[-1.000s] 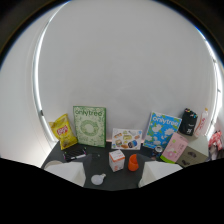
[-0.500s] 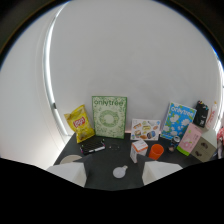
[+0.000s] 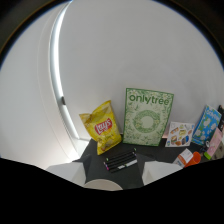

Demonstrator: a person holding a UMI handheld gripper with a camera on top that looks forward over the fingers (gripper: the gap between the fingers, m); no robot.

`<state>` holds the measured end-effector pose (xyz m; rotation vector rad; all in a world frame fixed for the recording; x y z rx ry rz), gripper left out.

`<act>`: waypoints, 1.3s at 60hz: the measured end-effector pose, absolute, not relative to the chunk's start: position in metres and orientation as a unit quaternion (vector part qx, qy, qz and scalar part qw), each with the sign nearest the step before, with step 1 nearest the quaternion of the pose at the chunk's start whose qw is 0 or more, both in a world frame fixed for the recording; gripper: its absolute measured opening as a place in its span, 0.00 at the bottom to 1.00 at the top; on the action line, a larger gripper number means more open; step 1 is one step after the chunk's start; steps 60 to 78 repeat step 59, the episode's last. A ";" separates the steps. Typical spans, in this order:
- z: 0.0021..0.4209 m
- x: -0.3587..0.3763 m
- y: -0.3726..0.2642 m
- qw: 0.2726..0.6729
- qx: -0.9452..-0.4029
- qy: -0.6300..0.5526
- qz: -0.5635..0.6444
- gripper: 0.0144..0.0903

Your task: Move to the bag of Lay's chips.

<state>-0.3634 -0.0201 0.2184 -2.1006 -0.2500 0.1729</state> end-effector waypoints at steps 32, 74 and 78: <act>0.139 -0.445 0.094 0.443 -0.890 -0.090 0.059 0.93; 0.137 -0.449 0.100 0.440 -0.891 -0.092 0.059 0.93; 0.137 -0.449 0.100 0.440 -0.891 -0.092 0.059 0.93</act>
